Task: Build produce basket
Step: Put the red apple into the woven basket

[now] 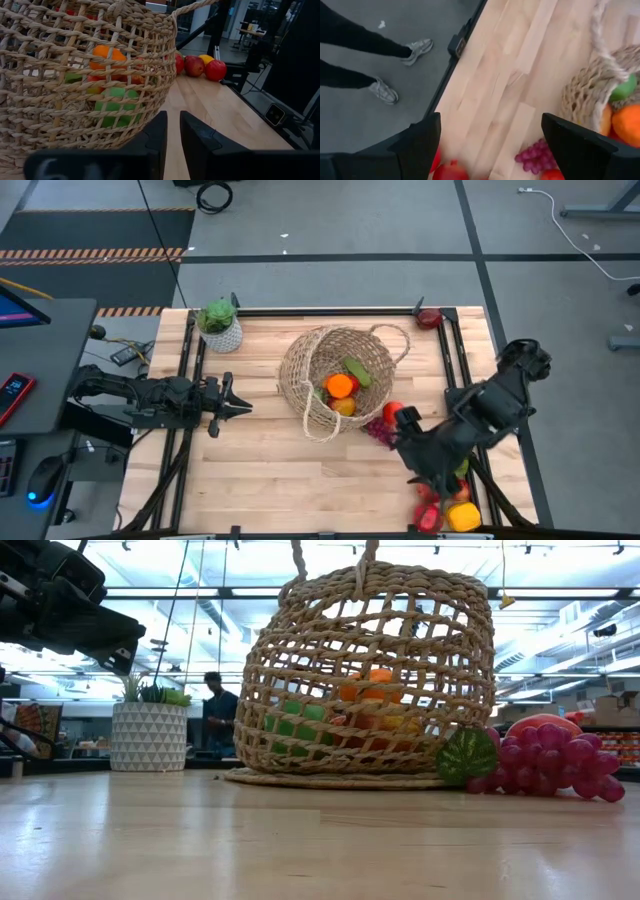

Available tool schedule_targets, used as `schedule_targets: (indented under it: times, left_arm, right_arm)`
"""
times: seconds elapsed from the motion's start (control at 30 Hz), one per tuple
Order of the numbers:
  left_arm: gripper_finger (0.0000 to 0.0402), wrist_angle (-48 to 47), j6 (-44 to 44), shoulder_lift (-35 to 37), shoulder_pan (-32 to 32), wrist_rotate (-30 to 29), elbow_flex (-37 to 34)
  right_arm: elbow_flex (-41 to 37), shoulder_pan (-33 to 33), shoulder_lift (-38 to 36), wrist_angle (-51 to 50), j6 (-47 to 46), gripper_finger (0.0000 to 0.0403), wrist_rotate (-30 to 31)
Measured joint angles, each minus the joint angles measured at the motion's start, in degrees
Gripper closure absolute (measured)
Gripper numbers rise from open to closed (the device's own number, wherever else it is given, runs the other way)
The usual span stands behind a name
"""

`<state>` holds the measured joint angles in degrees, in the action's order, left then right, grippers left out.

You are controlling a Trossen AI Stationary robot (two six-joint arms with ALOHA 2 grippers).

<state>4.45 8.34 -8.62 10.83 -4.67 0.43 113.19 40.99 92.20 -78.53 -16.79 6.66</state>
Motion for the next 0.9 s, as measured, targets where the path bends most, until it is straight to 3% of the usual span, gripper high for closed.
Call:
schedule_targets:
  times: [0.23, 0.57, 0.67, 0.9]
  left_arm:
    - [0.0341, -0.01, 0.0, -0.01, 0.01, 0.0, 0.0]
    - [0.0343, 0.0, 0.0, -0.01, 0.02, 0.0, 0.0]
    - [0.0343, 0.0, 0.0, 0.0, 0.02, 0.0, 0.0]
    - [0.0339, -0.02, 0.0, -0.02, 0.0, 0.0, 0.0]
  right_arm:
    - [-9.36, 1.79, -5.41, 2.88, -4.76, 0.0054, 1.22]
    - [-31.12, 1.79, -11.88, 13.32, -13.27, 0.0054, 0.06]
    - [-37.2, 1.83, -11.92, 15.6, -14.54, 0.0054, -4.55]
    - [-46.46, 2.99, -10.37, 22.14, -19.24, 0.0054, -21.45]
